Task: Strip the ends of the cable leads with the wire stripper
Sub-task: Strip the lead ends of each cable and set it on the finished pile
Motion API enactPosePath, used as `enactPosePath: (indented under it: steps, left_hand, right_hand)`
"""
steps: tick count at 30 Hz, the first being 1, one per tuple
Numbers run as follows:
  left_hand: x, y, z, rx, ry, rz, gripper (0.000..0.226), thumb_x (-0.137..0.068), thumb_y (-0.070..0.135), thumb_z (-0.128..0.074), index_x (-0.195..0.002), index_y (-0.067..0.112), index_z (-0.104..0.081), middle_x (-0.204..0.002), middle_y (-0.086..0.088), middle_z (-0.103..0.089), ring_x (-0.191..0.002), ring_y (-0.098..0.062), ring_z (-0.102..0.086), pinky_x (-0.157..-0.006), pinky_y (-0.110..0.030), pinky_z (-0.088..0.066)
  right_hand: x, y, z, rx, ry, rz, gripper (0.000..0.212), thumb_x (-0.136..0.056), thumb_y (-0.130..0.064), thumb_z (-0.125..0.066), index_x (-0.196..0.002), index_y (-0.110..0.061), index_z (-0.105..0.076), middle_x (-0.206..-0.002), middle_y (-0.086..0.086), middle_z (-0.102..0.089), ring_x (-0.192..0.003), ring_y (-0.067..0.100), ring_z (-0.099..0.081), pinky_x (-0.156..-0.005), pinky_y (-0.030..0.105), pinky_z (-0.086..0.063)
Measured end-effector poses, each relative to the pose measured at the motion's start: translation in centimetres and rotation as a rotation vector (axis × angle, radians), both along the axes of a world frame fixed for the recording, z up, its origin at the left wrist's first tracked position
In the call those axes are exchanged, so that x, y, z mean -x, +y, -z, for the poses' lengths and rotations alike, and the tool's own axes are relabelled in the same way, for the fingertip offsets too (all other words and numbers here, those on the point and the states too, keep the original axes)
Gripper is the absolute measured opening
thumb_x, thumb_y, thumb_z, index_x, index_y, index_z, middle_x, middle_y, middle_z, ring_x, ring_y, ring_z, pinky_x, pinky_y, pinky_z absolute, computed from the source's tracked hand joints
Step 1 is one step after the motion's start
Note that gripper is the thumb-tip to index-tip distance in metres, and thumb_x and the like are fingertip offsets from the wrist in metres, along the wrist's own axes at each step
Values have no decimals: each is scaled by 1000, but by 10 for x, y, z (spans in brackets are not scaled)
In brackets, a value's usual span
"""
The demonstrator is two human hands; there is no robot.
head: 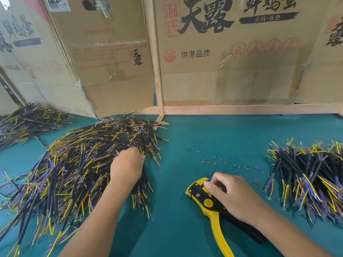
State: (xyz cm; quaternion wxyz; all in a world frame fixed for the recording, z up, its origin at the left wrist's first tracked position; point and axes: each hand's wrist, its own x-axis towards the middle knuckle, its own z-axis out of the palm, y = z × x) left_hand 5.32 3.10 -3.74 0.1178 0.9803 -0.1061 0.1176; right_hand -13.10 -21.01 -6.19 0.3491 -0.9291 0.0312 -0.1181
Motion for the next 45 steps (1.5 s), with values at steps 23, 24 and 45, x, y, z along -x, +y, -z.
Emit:
enactPosePath:
  steps: [23, 24, 45]
  left_hand:
    - [-1, -4, 8, 162, -172, 120, 15, -87, 32, -66, -83, 20, -57, -85, 0, -60, -85, -28, -59, -69, -36, -45]
    - [-1, -7, 8, 131, -218, 162, 13, -88, 30, -66, -84, 19, -59, -86, -1, -60, -86, -28, -58, -70, -36, -43]
    - [20, -23, -11, 1000, 180, 269, 6, -96, 13, -61, -90, 13, -62, -71, -1, -70, -54, -14, -54, -53, -27, -43]
  right_hand:
    - [-1, -2, 2, -5, 27, -1, 32, -95, -49, -56, -73, -25, -54, -62, -11, -53, -58, 6, -46, -53, 26, -33]
    - [-2, -2, 2, -2, 26, 2, 32, -95, -49, -56, -73, -25, -54, -63, -12, -54, -58, 6, -46, -54, 26, -33]
    - [-2, 0, -3, -24, 65, 23, 33, -94, -50, -57, -75, -23, -53, -65, -10, -53, -61, 6, -46, -55, 25, -33]
